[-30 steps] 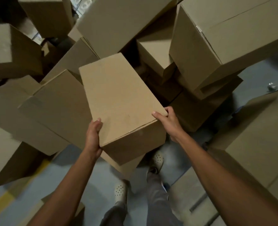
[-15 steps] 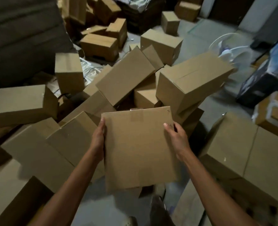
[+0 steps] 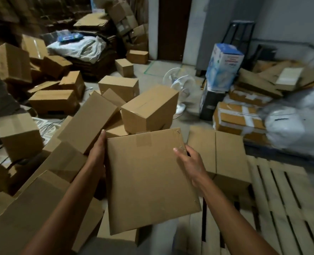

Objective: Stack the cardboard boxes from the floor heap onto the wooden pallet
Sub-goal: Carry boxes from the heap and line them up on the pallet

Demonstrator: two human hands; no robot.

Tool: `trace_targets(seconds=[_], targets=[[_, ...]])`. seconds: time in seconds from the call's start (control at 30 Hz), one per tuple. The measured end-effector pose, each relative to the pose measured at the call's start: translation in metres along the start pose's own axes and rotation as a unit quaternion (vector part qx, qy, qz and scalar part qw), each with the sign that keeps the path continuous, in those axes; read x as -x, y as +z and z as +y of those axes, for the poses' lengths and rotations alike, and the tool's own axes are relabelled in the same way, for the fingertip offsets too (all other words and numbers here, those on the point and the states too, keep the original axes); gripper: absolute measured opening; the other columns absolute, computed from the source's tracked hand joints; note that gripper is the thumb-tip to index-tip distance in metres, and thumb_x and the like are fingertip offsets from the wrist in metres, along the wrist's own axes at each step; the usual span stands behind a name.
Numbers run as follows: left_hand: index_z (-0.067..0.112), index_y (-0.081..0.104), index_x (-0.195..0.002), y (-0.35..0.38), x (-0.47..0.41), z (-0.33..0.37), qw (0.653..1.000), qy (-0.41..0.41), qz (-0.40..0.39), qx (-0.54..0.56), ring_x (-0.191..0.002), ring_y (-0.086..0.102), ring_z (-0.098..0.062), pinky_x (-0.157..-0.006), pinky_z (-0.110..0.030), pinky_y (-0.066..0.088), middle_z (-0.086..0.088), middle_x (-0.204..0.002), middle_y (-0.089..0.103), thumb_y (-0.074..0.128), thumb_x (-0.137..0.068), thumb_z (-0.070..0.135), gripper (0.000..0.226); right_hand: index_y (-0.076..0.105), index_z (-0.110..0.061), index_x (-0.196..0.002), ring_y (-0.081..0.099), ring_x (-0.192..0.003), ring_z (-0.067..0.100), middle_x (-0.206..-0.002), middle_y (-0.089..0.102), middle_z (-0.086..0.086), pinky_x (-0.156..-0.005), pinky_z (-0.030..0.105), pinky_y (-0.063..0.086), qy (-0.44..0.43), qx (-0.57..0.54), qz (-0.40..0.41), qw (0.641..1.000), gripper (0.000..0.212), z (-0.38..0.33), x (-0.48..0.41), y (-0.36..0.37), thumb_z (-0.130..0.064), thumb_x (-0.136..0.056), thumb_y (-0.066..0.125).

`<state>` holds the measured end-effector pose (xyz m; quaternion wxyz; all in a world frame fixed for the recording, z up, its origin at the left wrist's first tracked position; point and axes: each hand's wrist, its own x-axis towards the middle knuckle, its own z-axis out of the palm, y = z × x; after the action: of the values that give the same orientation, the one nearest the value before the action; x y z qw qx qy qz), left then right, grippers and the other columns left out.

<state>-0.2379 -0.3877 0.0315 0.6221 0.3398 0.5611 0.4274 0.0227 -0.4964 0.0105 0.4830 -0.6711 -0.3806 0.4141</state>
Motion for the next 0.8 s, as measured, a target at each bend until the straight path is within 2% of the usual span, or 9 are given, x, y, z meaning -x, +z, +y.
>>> trace_targets(seconds=[0.07,0.17,0.27,0.43,0.5,0.6,0.67,0.73,0.8], targets=[[0.023,0.061,-0.128,0.024,0.005,-0.009,0.997,-0.045,-0.041,-0.042,-0.12,0.056,-0.033,-0.099,-0.054,0.045,-0.009,-0.128,0.062,0.066,-0.059,0.085,0.093,0.067,-0.038,-0.118,0.071,-0.099,0.014,-0.107,0.074,-0.01,-0.091,0.049,0.057,-0.008,0.005,0.025,1.0,0.043,0.004,0.022,-0.04,-0.061,-0.082,0.063],[0.013,0.062,-0.117,0.082,0.038,-0.027,0.989,-0.062,-0.114,-0.066,-0.099,0.058,-0.028,-0.079,-0.043,0.05,-0.012,-0.109,0.059,0.061,-0.08,0.063,0.062,0.065,-0.039,-0.117,0.071,-0.098,0.014,-0.107,0.074,-0.01,-0.09,0.049,0.058,-0.004,-0.018,0.069,0.997,0.035,0.016,0.063,-0.109,-0.056,-0.087,0.063],[0.013,0.063,-0.112,0.151,0.088,-0.057,0.979,-0.082,-0.152,-0.11,-0.101,0.053,-0.03,-0.089,-0.043,0.045,-0.012,-0.107,0.053,0.06,-0.085,0.051,0.046,0.057,-0.039,-0.126,0.067,-0.107,0.019,-0.119,0.069,-0.006,-0.092,0.053,0.056,0.019,-0.042,0.125,0.991,0.067,0.04,0.105,-0.187,-0.076,-0.071,0.063],[0.014,0.058,-0.085,0.266,0.171,-0.115,0.953,-0.118,-0.258,-0.102,-0.065,0.047,-0.02,-0.062,-0.03,0.038,-0.008,-0.074,0.047,0.053,-0.093,0.032,0.02,0.048,-0.029,-0.141,0.055,-0.127,0.021,-0.14,0.058,-0.001,-0.107,0.052,0.045,0.025,-0.086,0.224,0.971,0.108,0.078,0.161,-0.315,-0.096,-0.058,0.055],[0.011,0.063,-0.099,0.303,0.201,-0.13,0.94,-0.117,-0.31,-0.078,-0.069,0.055,-0.023,-0.066,-0.032,0.046,-0.016,-0.085,0.054,0.064,-0.084,0.034,0.028,0.048,-0.032,-0.143,0.049,-0.133,0.026,-0.144,0.054,-0.001,-0.111,0.054,0.041,0.053,-0.101,0.243,0.963,0.11,0.103,0.175,-0.362,-0.101,-0.057,0.049],[0.013,0.059,-0.123,0.35,0.219,-0.156,0.934,-0.083,-0.342,-0.058,-0.101,0.048,-0.031,-0.086,-0.044,0.04,-0.012,-0.117,0.051,0.081,-0.067,0.037,0.065,0.056,-0.037,-0.137,0.056,-0.127,0.027,-0.14,0.06,0.001,-0.109,0.055,0.043,0.094,-0.152,0.256,0.95,0.102,0.115,0.198,-0.418,-0.1,-0.057,0.051],[0.007,0.062,-0.124,0.382,0.237,-0.167,0.93,-0.053,-0.362,-0.047,-0.102,0.048,-0.031,-0.083,-0.041,0.042,-0.015,-0.114,0.055,0.067,-0.082,0.022,0.045,0.069,-0.031,-0.122,0.07,-0.105,0.024,-0.118,0.073,0.003,-0.092,0.046,0.055,0.136,-0.171,0.239,0.946,0.079,0.088,0.217,-0.444,-0.091,-0.074,0.048],[0.012,0.063,-0.127,0.403,0.245,-0.176,0.925,-0.035,-0.375,-0.05,-0.101,0.055,-0.031,-0.084,-0.04,0.045,-0.017,-0.117,0.064,0.055,-0.091,0.006,0.038,0.073,-0.024,-0.106,0.07,-0.083,0.021,-0.088,0.077,0.002,-0.069,0.034,0.053,0.169,-0.182,0.226,0.942,0.062,0.095,0.215,-0.469,-0.074,-0.092,0.039],[0.014,0.06,-0.132,0.428,0.244,-0.185,0.921,-0.023,-0.385,-0.049,-0.103,0.062,-0.027,-0.085,-0.039,0.048,-0.012,-0.125,0.068,0.051,-0.09,-0.002,0.046,0.071,-0.025,-0.114,0.066,-0.092,0.025,-0.097,0.076,0.002,-0.072,0.039,0.053,0.203,-0.226,0.213,0.928,0.066,0.107,0.204,-0.492,-0.079,-0.086,0.047]])
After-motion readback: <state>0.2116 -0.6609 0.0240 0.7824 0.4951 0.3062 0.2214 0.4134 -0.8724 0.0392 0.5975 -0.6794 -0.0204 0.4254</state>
